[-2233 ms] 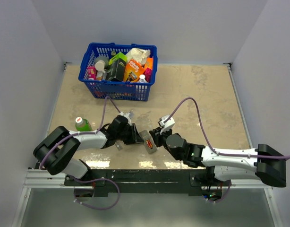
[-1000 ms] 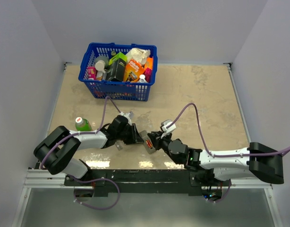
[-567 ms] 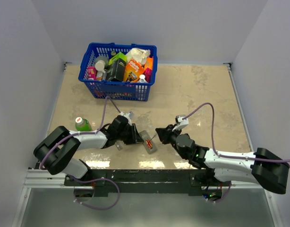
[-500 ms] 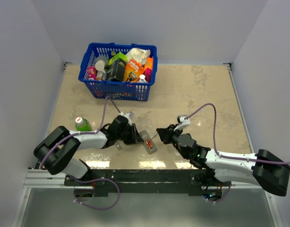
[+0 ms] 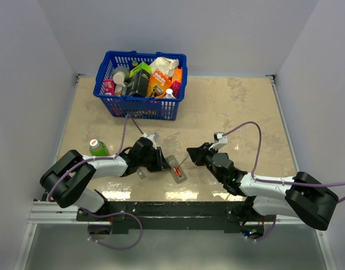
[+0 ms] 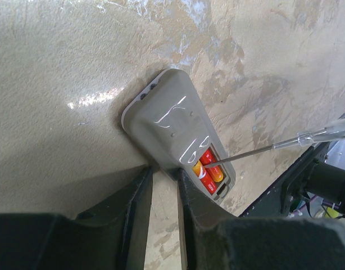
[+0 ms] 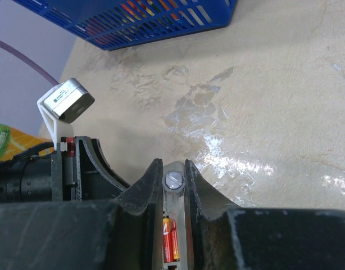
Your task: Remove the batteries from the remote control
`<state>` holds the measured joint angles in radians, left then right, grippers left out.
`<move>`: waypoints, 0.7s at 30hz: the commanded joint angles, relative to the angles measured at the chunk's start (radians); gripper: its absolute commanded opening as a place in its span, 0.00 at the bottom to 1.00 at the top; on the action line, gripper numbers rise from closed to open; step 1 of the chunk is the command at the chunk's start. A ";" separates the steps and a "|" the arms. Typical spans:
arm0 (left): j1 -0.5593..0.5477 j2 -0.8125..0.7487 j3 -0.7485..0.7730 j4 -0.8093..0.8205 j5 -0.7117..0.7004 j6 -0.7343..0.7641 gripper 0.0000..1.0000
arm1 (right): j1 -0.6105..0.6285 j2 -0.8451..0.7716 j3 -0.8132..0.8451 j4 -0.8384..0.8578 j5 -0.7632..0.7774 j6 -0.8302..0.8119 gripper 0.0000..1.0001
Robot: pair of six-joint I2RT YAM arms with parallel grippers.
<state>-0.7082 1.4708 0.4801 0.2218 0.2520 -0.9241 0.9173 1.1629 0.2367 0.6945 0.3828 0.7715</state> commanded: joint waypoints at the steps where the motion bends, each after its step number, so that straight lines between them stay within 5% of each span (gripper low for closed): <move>1: -0.007 -0.001 -0.011 -0.009 -0.036 0.008 0.29 | 0.014 0.040 -0.034 -0.161 -0.188 -0.087 0.00; 5: -0.007 -0.003 -0.011 -0.001 -0.025 0.004 0.29 | 0.035 -0.066 -0.017 -0.148 -0.258 -0.196 0.00; 9: -0.007 -0.003 -0.009 0.005 -0.017 0.001 0.29 | 0.161 -0.126 0.026 -0.228 -0.164 -0.312 0.00; 21: -0.007 0.000 -0.018 0.030 0.000 -0.007 0.29 | 0.423 0.110 0.191 -0.404 0.053 -0.291 0.00</move>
<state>-0.7094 1.4708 0.4774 0.2291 0.2550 -0.9249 1.2476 1.1706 0.4091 0.5076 0.5190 0.3714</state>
